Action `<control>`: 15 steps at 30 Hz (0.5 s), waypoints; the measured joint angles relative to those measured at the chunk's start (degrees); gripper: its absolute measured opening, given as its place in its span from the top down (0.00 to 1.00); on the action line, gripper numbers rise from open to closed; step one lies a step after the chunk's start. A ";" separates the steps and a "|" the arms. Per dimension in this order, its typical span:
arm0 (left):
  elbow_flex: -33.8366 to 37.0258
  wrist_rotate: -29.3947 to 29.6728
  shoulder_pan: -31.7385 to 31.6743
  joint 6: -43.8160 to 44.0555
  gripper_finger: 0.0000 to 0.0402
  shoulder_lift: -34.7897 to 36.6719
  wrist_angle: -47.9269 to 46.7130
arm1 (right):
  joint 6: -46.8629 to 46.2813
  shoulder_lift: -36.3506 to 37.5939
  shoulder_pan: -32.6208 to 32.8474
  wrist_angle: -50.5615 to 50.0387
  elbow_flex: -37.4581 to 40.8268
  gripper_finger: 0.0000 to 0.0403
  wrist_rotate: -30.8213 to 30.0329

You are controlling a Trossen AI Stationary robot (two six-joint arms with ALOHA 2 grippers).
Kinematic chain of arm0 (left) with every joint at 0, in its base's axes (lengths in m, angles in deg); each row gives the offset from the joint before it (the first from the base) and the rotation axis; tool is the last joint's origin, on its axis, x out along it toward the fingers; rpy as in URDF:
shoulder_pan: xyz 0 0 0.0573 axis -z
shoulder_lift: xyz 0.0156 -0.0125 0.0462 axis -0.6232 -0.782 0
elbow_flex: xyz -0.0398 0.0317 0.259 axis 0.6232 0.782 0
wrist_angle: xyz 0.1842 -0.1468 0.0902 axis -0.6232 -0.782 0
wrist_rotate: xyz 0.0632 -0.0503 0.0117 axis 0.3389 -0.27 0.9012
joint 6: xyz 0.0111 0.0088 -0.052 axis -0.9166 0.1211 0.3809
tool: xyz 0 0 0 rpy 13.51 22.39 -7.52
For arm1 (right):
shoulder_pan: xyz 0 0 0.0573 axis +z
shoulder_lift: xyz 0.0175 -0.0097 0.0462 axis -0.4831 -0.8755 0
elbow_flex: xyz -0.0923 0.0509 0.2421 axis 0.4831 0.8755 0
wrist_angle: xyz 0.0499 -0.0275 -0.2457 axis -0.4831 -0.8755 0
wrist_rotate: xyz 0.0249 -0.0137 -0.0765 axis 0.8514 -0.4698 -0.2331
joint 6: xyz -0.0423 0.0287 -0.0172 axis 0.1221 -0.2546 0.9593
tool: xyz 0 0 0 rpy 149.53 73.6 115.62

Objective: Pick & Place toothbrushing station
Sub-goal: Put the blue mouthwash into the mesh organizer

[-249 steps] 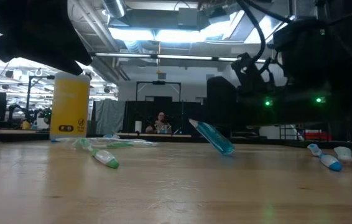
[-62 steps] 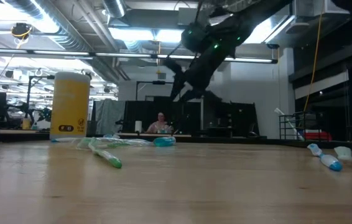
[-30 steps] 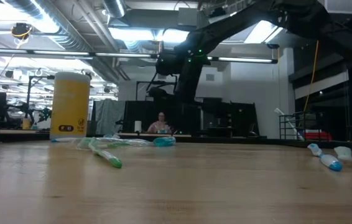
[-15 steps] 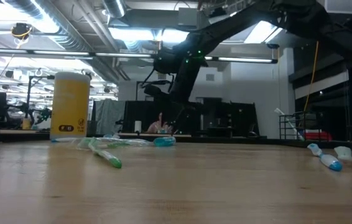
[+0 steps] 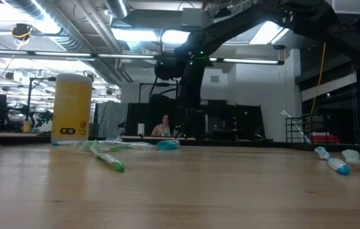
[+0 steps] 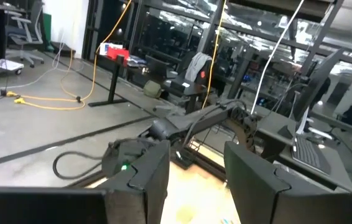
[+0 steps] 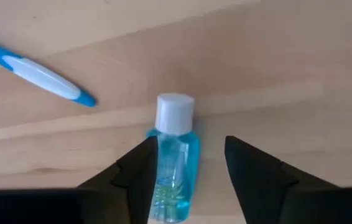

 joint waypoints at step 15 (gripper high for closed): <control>0.00 -0.58 0.00 -12.66 0.63 -1.68 14.10 | -13.70 -1.69 2.14 3.09 -0.06 0.54 -3.33</control>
